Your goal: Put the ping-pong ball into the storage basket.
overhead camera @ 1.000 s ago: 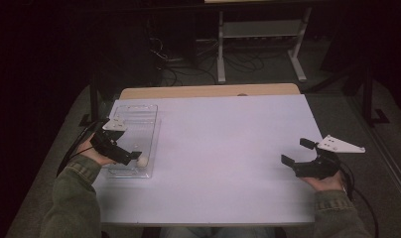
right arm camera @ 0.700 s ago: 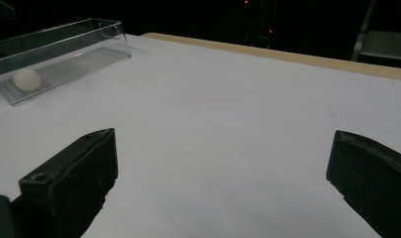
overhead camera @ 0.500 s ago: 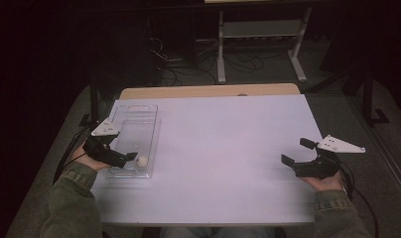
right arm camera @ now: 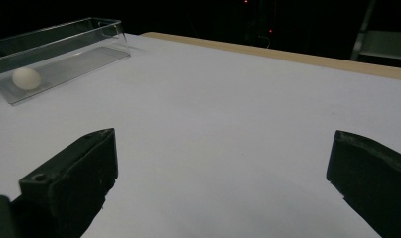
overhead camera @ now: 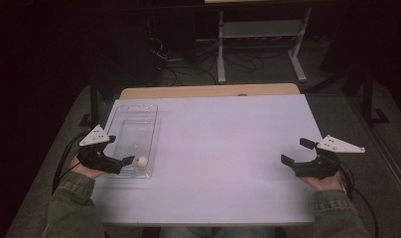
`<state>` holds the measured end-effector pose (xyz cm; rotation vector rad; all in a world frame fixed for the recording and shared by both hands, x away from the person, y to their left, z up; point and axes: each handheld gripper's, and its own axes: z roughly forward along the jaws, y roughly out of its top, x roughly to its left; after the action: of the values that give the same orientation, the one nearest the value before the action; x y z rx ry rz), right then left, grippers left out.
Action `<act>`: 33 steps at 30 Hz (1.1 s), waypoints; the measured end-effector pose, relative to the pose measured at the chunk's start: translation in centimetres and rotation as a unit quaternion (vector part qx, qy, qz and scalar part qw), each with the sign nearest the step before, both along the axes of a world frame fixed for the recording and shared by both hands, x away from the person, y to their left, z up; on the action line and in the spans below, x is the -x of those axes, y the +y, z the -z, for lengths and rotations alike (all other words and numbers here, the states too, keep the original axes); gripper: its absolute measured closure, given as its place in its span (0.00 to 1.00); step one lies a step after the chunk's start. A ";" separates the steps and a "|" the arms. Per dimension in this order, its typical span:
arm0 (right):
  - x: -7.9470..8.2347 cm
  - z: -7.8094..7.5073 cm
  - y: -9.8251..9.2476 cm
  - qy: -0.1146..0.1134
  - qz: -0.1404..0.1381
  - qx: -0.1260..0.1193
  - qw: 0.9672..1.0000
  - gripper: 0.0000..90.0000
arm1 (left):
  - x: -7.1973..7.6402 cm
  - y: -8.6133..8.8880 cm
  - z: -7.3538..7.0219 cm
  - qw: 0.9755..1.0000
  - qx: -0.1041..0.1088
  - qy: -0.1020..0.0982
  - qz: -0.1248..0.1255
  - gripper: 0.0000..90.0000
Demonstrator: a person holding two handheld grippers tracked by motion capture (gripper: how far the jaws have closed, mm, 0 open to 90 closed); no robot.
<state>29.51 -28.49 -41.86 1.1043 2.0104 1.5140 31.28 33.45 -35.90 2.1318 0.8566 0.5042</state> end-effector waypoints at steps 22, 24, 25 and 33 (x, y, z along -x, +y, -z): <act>0.0 0.0 0.0 0.000 -0.001 0.001 1.000 0.00 | 2.3 2.3 1.5 0.991 0.101 -0.068 -0.053 0.00; 0.0 0.0 0.0 0.000 -0.001 0.001 1.000 0.00 | 2.5 2.4 1.7 0.990 0.103 -0.076 -0.059 0.00; 0.0 0.0 0.0 0.000 0.000 0.001 1.000 0.00 | 2.6 2.4 1.8 0.989 0.105 -0.081 -0.060 0.00; 0.0 0.0 0.0 0.000 -0.002 0.001 1.000 0.00 | 3.6 2.3 1.9 0.983 0.130 -0.116 -0.065 0.00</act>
<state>29.54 -28.52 -41.86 1.1004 2.0142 1.5126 27.68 35.80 -37.81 1.7495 0.8802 0.6568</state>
